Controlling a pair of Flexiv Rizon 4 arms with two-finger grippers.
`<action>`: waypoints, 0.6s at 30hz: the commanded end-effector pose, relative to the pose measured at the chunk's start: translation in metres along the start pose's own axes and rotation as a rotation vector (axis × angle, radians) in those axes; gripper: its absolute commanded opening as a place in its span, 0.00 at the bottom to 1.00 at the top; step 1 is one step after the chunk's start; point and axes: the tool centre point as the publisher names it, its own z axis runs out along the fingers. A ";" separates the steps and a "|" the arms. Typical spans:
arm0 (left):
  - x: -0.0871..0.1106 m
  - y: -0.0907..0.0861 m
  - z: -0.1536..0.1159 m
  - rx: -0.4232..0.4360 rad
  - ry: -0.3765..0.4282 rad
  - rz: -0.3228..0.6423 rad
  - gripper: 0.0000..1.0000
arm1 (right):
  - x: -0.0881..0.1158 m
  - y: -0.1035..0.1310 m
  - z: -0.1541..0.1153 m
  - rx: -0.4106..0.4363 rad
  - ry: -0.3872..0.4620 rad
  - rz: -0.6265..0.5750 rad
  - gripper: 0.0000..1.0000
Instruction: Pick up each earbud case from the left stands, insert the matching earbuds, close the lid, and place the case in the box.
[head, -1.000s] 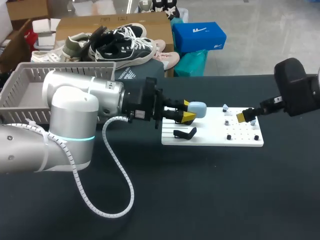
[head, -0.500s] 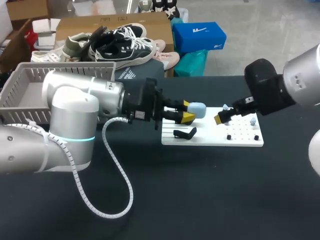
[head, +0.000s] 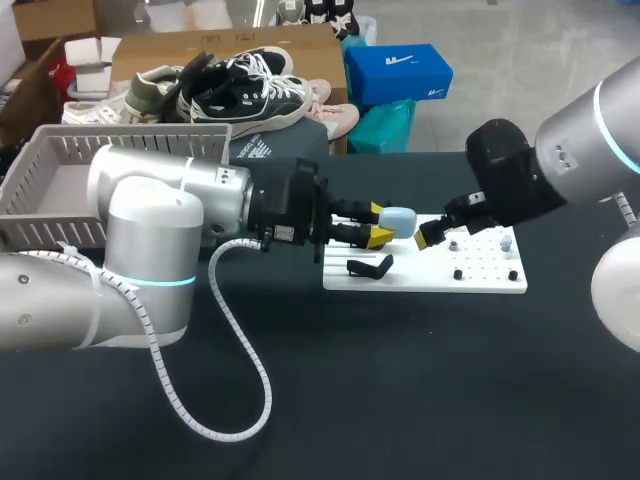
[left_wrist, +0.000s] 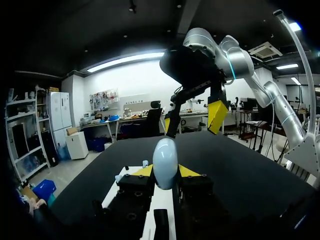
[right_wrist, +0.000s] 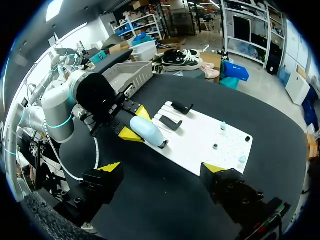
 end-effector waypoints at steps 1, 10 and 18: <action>0.000 -0.001 0.001 -0.006 -0.001 0.001 0.00 | -0.007 -0.001 0.012 0.001 0.009 0.003 1.00; 0.000 -0.001 0.001 -0.006 -0.001 0.001 0.00 | -0.014 0.000 0.025 0.005 0.012 0.002 1.00; 0.000 -0.001 0.001 -0.006 -0.001 0.001 0.00 | -0.020 -0.001 0.030 0.006 0.008 0.002 1.00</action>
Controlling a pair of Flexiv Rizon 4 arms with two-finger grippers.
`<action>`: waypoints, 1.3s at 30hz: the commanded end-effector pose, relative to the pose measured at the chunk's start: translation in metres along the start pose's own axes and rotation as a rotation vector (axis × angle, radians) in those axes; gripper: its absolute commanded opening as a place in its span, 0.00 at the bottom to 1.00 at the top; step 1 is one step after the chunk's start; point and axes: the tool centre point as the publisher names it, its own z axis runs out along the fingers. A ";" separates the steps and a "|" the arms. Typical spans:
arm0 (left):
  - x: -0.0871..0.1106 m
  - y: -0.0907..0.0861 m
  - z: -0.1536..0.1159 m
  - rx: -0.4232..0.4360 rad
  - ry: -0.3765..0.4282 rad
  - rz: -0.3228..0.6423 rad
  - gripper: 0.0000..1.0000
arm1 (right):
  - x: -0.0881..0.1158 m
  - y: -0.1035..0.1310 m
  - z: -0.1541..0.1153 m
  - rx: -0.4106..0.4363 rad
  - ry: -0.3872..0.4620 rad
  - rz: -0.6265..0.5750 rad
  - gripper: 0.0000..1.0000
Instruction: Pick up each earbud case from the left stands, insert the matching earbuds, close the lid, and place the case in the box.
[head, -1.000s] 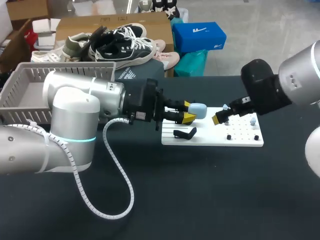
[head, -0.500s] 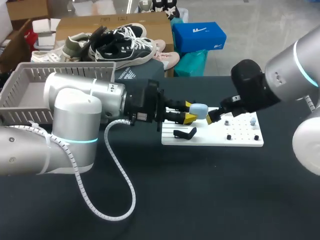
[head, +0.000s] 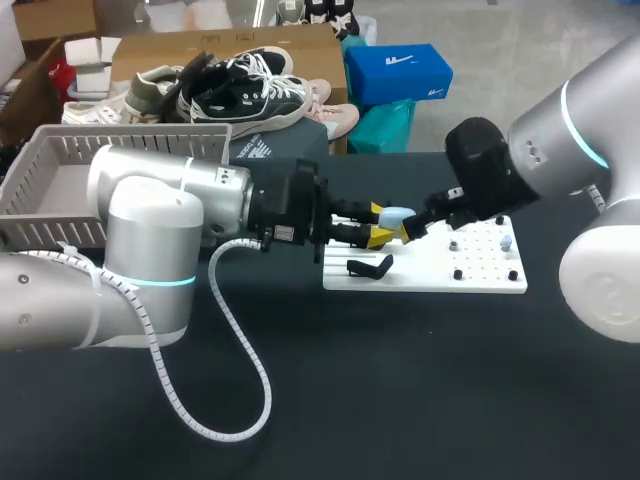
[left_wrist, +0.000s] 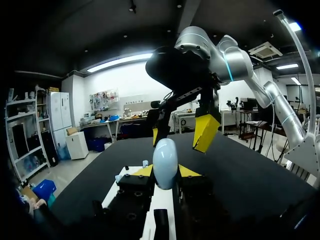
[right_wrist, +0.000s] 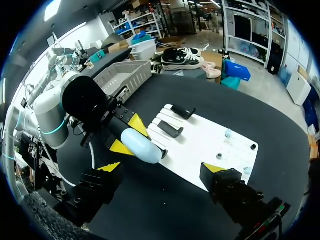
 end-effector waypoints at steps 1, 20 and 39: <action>0.000 -0.001 0.001 -0.005 -0.001 0.001 0.00 | -0.004 0.001 0.004 0.007 -0.001 0.005 1.00; 0.000 -0.001 0.001 -0.005 -0.001 0.001 0.00 | -0.006 -0.004 0.010 0.023 0.006 0.018 1.00; 0.000 -0.001 0.001 -0.005 -0.001 0.001 0.00 | -0.011 -0.006 0.009 0.041 0.002 0.022 1.00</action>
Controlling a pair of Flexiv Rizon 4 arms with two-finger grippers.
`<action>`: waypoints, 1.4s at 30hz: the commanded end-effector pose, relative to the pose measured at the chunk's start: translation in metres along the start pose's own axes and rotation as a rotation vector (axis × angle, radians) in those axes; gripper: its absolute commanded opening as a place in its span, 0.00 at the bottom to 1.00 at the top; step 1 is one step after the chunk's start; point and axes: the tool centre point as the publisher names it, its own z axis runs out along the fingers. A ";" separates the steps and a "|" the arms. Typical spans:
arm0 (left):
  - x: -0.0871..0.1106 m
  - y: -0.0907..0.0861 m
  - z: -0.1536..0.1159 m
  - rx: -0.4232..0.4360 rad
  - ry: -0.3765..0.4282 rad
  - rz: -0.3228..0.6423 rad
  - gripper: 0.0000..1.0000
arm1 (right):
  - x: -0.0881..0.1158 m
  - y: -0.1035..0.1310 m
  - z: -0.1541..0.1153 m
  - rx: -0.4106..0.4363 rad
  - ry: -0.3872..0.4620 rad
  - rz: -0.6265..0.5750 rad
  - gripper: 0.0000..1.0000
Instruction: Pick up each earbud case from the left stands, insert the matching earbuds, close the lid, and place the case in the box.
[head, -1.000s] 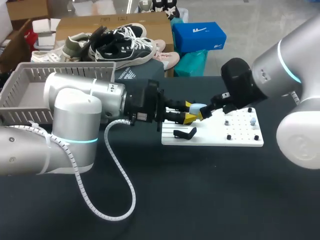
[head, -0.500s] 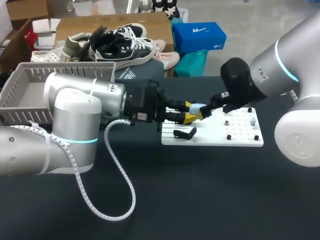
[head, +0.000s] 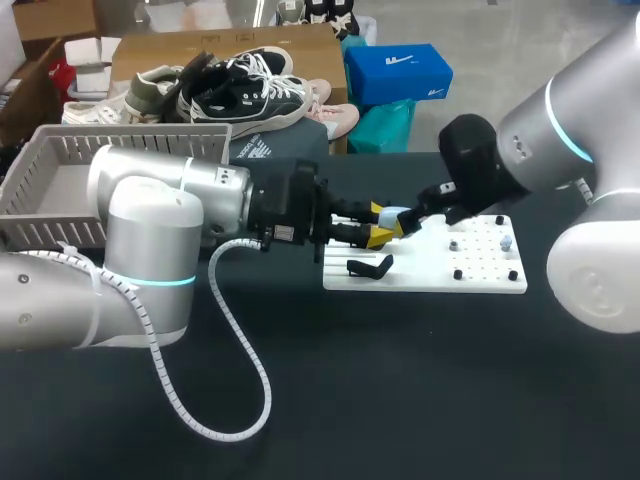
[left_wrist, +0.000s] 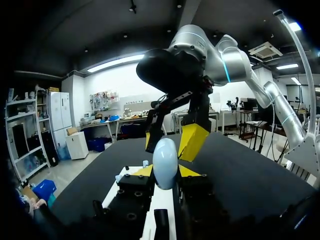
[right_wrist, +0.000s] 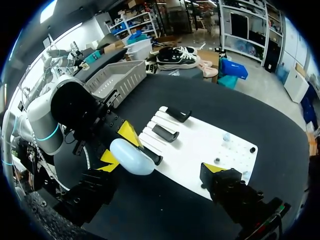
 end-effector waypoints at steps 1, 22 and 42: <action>0.000 -0.002 0.001 -0.004 -0.001 0.001 0.00 | -0.002 0.002 -0.003 0.016 -0.004 0.001 1.00; 0.000 -0.002 0.001 -0.004 -0.001 0.001 0.00 | -0.021 -0.012 -0.035 0.179 -0.060 -0.062 1.00; 0.000 -0.002 0.001 -0.004 -0.001 0.001 0.00 | 0.030 -0.119 -0.045 0.737 0.201 -0.105 1.00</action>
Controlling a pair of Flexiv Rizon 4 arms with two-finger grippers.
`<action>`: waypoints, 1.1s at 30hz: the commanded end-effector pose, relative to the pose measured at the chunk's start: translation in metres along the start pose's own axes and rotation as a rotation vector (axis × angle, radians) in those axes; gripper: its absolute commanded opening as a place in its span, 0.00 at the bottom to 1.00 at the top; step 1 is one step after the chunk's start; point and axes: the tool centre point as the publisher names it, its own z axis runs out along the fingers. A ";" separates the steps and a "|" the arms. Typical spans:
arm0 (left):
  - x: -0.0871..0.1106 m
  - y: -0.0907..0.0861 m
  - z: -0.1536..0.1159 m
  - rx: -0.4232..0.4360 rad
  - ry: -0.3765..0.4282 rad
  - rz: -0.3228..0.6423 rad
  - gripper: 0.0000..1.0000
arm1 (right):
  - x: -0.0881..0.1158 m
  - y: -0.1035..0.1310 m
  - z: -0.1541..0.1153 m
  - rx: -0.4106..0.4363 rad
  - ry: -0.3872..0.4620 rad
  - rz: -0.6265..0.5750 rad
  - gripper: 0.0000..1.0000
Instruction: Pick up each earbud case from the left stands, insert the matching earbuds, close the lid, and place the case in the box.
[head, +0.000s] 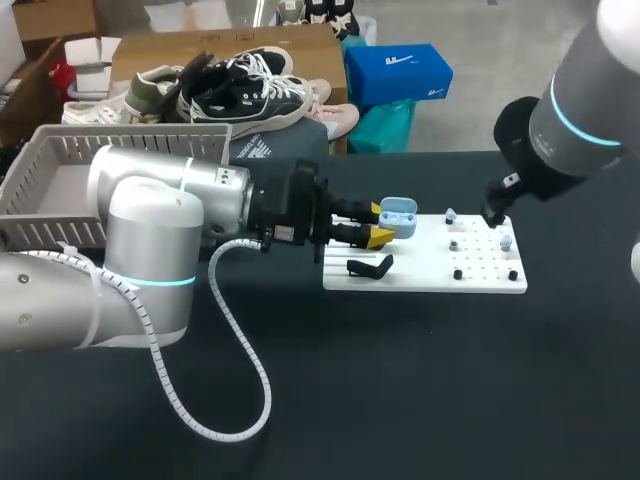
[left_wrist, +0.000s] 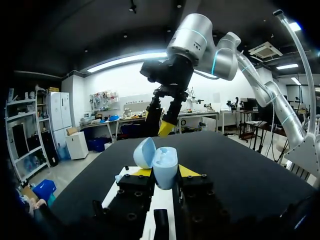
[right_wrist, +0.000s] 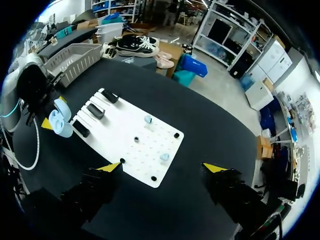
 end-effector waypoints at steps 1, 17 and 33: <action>0.000 -0.001 0.000 -0.005 -0.001 0.001 0.00 | -0.001 0.005 0.018 0.265 0.083 -0.006 0.98; 0.000 -0.001 0.000 -0.005 -0.001 0.001 0.00 | 0.002 0.001 0.068 0.215 0.236 0.053 0.78; 0.000 -0.001 0.000 -0.005 -0.001 0.001 0.00 | 0.012 0.007 0.090 0.171 0.275 0.088 0.48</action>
